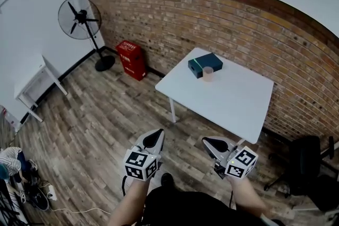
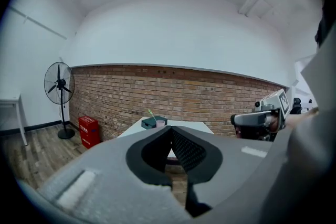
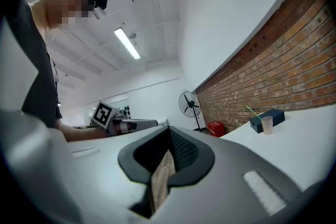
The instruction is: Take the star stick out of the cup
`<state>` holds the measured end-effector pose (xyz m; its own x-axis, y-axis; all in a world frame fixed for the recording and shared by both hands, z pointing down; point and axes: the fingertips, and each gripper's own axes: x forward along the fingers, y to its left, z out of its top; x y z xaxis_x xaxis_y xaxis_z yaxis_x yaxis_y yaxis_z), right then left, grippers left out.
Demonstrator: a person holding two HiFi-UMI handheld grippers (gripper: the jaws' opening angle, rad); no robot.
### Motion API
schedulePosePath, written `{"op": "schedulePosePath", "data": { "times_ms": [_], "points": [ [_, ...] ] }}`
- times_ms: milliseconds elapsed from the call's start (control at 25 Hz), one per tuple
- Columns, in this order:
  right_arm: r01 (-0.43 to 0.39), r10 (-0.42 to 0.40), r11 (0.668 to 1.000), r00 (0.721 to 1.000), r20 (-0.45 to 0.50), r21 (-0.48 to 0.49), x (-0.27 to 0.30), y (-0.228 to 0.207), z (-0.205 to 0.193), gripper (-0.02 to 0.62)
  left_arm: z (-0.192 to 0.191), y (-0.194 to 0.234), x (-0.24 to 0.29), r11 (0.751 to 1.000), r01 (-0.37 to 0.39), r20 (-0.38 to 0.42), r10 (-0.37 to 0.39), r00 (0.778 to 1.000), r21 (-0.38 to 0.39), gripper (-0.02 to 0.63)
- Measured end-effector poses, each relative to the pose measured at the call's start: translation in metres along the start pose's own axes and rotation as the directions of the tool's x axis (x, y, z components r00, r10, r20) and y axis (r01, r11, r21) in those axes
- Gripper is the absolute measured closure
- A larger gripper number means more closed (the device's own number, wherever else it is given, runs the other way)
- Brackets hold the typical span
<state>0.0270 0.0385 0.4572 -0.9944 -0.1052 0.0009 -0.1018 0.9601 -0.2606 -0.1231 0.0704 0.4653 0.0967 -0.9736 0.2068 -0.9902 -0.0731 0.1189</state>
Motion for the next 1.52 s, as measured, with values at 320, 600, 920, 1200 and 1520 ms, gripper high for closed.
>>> {"op": "schedulePosePath", "data": {
  "times_ms": [320,600,920,1200,1520],
  "points": [
    [0.078,-0.078,0.997,0.997,-0.027,0.012,0.137,-0.03,0.005,0.595,0.035,0.127,0.039,0.997,0.074,-0.004,-0.074,0.997,0.013,0.6],
    [0.126,-0.123,0.992,0.988,-0.093,0.029,0.196,-0.047,-0.011,0.595,0.034,0.189,0.064,0.992,0.125,-0.013,-0.125,0.992,-0.037,0.598],
    [0.238,-0.234,0.971,0.968,-0.089,0.037,0.208,-0.116,-0.002,0.596,0.029,0.198,0.14,0.969,0.239,-0.044,-0.242,0.969,-0.07,0.598],
    [0.306,-0.302,0.95,0.951,-0.063,0.065,0.204,-0.216,0.011,0.595,0.04,0.185,0.244,0.943,0.332,-0.089,-0.334,0.938,-0.036,0.598],
    [0.323,-0.321,0.944,0.946,-0.033,0.071,0.207,-0.338,0.049,0.595,0.065,0.175,0.379,0.93,0.368,-0.131,-0.368,0.921,-0.024,0.598]
  ]
}}
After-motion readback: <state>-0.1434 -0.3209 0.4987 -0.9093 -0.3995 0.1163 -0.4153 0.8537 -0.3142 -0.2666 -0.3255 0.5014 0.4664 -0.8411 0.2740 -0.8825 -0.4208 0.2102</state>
